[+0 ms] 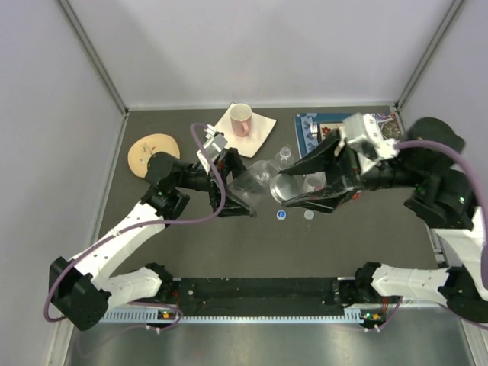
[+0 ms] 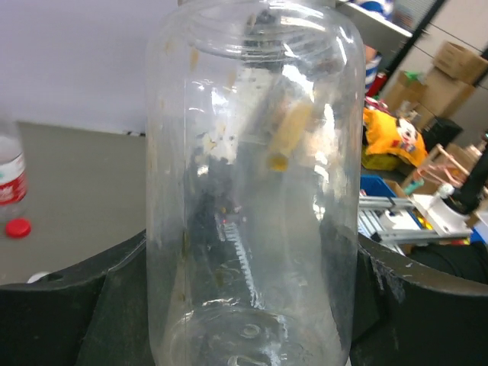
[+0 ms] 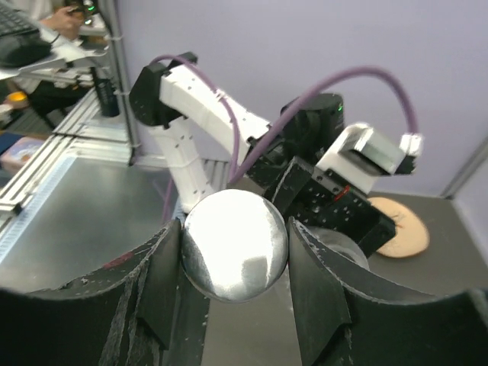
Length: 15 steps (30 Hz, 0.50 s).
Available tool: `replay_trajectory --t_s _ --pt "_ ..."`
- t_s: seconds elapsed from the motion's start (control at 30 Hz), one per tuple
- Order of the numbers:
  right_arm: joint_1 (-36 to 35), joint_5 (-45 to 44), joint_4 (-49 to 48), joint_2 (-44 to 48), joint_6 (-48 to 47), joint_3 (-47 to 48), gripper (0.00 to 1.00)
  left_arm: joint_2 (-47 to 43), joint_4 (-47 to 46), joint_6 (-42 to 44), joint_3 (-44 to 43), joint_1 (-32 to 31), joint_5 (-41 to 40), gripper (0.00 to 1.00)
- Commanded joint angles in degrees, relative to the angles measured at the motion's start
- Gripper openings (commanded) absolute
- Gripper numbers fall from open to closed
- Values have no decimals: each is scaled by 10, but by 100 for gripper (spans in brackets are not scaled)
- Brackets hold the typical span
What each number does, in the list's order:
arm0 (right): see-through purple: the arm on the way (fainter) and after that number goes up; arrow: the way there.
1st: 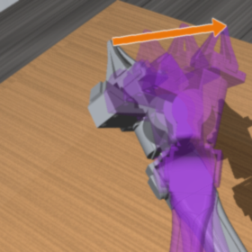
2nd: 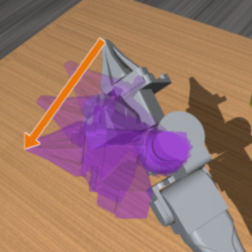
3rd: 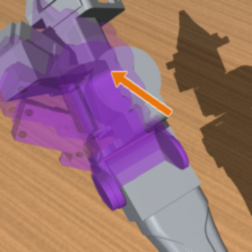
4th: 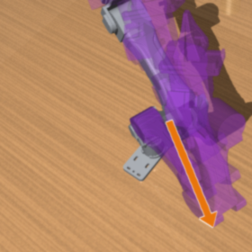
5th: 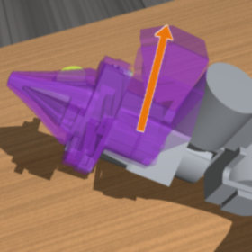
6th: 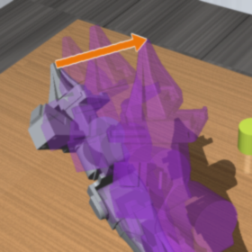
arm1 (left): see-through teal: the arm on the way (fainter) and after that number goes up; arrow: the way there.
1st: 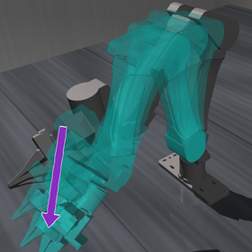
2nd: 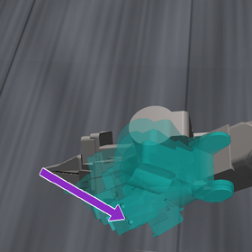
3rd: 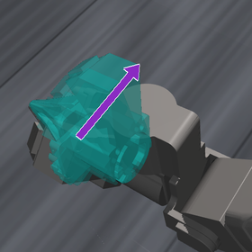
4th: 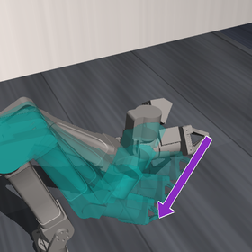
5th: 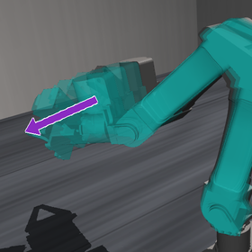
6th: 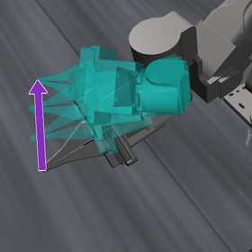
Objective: Unscrew the bottle caps
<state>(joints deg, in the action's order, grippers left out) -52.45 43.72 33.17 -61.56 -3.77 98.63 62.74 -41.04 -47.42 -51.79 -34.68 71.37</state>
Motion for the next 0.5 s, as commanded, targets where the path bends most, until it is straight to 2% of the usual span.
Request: replay_trajectory --t_s 0.0,0.17,0.23,0.27,0.3,0.37,0.4,0.47 --pt "-7 -106 -56 49 32 -19 0 -12 156 133 -15 6 -81 47" --pt "-6 -227 -53 93 33 -98 0 -48 322 244 -31 14 -199 47" --pt "-6 -265 -48 107 33 -148 0 -75 393 295 -38 15 -300 47" --pt "-6 -302 -46 119 33 -166 0 -86 408 308 -43 16 -335 47" --pt "-6 -325 -45 122 49 -185 0 -109 432 325 -44 16 -409 48" --pt "-9 -381 -39 129 63 -234 0 -137 458 338 -37 16 -470 48" --pt "-15 -399 -39 131 67 -252 0 -165 466 346 -34 16 -535 48" --pt "-41 -454 -49 134 75 -310 0 -191 484 353 -27 16 -588 50"
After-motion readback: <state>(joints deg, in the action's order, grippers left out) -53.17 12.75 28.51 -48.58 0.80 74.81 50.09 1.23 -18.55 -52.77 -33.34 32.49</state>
